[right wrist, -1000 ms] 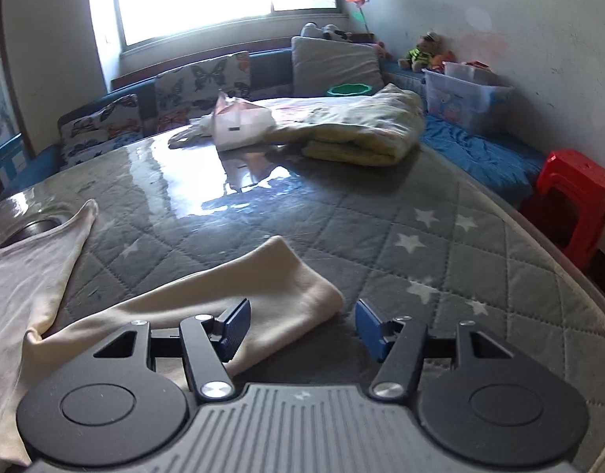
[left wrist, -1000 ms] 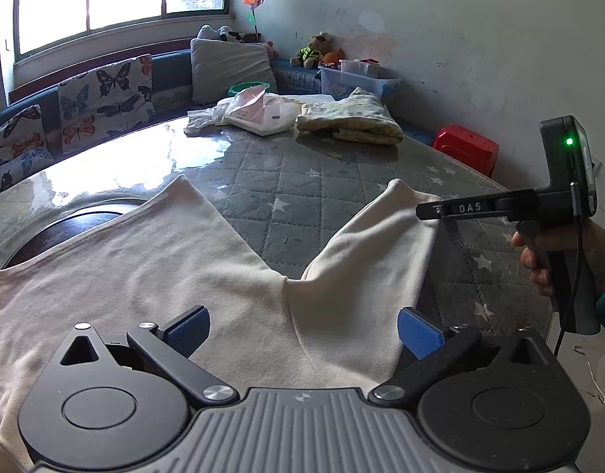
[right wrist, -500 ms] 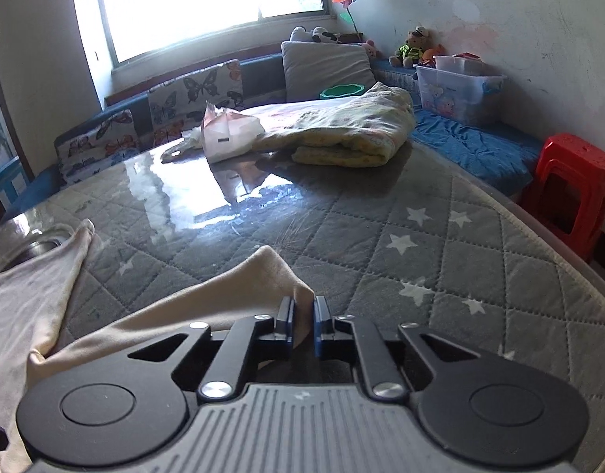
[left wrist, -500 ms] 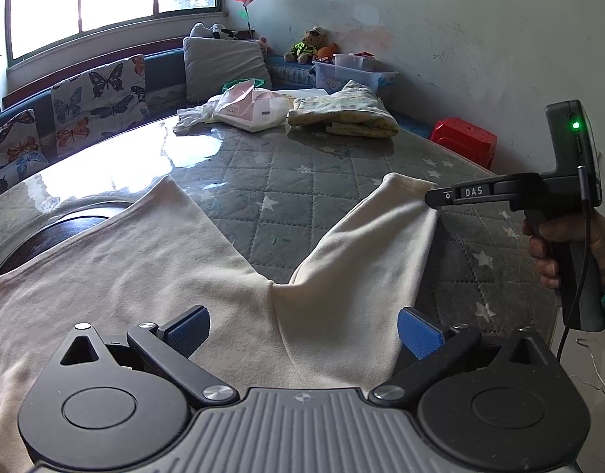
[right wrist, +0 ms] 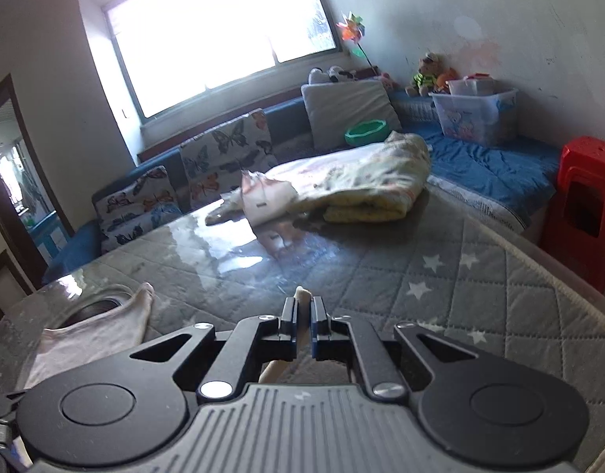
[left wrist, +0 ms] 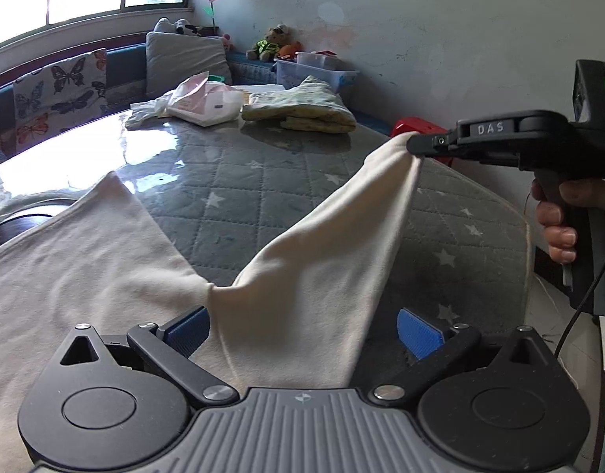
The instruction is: Fold clothes
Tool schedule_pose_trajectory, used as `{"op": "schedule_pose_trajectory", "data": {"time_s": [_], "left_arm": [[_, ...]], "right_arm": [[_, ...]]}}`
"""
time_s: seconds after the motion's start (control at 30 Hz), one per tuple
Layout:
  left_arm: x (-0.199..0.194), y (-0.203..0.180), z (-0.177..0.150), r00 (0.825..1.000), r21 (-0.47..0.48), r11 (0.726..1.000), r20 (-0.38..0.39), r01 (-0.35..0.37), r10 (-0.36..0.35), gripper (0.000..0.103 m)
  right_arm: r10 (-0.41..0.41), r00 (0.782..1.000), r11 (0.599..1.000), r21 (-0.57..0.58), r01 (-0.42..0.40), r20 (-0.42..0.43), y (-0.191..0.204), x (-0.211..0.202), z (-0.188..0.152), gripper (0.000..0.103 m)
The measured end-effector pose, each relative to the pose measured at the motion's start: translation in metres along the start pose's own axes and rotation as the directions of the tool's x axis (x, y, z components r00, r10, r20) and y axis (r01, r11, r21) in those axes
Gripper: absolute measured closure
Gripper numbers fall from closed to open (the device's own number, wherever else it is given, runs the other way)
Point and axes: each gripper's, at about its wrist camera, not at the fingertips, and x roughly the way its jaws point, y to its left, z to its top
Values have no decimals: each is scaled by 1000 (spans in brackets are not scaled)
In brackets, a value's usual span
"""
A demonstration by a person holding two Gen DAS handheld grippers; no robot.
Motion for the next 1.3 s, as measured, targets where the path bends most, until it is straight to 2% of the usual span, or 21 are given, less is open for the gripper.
{"op": "schedule_pose_trajectory", "data": {"time_s": [0.47, 0.8, 0.93, 1.1, 1.3], "left_arm": [[24, 7, 5, 998, -49, 997, -14, 59, -60, 0], [-50, 47, -14, 997, -117, 993, 73, -28, 37, 0], [-82, 69, -26, 990, -162, 983, 104, -81, 99, 0], [-122, 106, -52, 971, -271, 949, 127, -162, 202, 0], [-163, 138, -84, 944, -380, 896, 138, -230, 301, 0]], "right_arm": [[33, 999, 999, 8, -33, 38, 7, -18, 1, 98], [102, 992, 994, -45, -99, 78, 36, -38, 14, 98], [168, 981, 982, -100, -159, 95, 65, -48, 20, 98], [284, 955, 944, -202, -262, 85, 117, -57, 24, 98], [435, 900, 855, -308, -419, -17, 188, -49, 6, 98]]}}
